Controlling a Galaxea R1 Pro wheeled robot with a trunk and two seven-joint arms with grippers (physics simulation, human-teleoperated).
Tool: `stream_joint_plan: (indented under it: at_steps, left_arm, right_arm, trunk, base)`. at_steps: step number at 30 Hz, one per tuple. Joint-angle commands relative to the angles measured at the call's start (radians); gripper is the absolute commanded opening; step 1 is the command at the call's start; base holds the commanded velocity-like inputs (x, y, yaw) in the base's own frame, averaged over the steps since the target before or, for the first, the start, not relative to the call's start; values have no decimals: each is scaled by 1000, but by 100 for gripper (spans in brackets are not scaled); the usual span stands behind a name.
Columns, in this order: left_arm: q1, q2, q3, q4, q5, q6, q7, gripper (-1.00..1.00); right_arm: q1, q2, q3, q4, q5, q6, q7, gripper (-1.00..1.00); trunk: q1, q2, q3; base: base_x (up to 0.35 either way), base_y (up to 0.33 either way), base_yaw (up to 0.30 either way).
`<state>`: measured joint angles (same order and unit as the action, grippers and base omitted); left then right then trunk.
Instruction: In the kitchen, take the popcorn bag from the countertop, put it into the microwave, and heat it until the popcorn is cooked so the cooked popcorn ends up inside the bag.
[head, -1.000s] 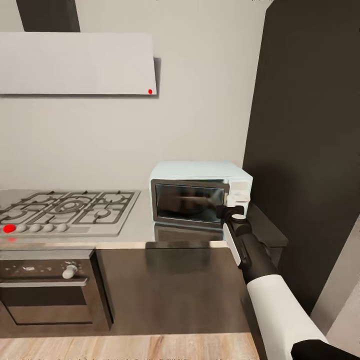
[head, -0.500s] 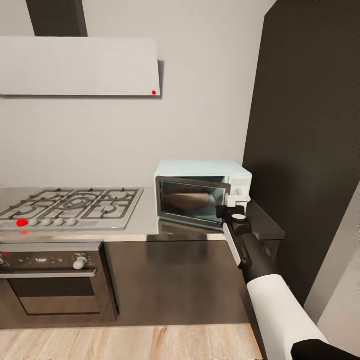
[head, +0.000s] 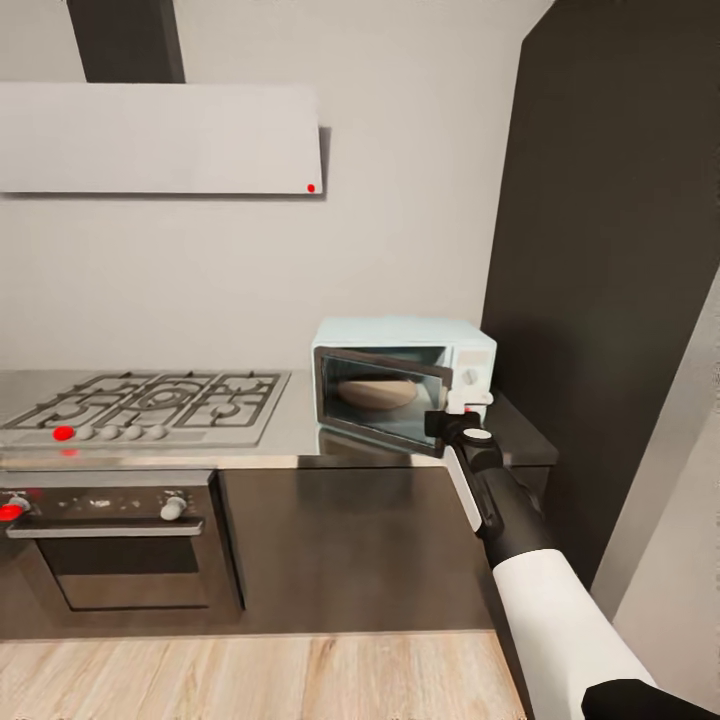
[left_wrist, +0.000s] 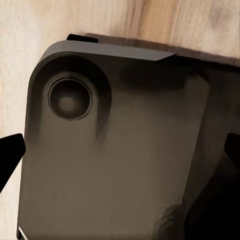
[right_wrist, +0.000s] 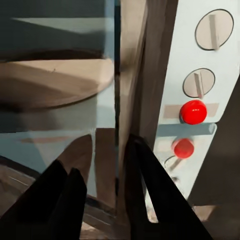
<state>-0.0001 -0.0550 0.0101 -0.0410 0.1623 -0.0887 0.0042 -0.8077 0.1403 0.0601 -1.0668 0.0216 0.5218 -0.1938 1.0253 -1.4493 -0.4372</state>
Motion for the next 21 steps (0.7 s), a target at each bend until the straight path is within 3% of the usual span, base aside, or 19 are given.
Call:
stream_joint_plan:
  at_steps: [1,16,17,21]
  left_arm:
    - [1,0,1,-1,7,-2,0,100]
    - [1,0,1,-2,6,-2,-1,100]
    - [1,0,1,-1,7,-2,-1,100]
    - [0,0,1,-2,7,-2,-1,100]
  right_arm:
    - [-1,-1,-3,-1,23,11,-61,-100]
    - [-1,-1,-3,-1,23,17,-59,-100]
    - [-1,-1,-3,-1,23,17,-59,100]
    - [-1,-1,-3,-1,22,18,-59,100]
  trunk:
    - [0,-1,-1]
    - [0,-1,-1]
    - [0,-1,-1]
    - [0,-1,-1]
  base:
    - [-142,25,0]
    - [-75,40,0]
    - [0,0,0]
    - [0,0,0]
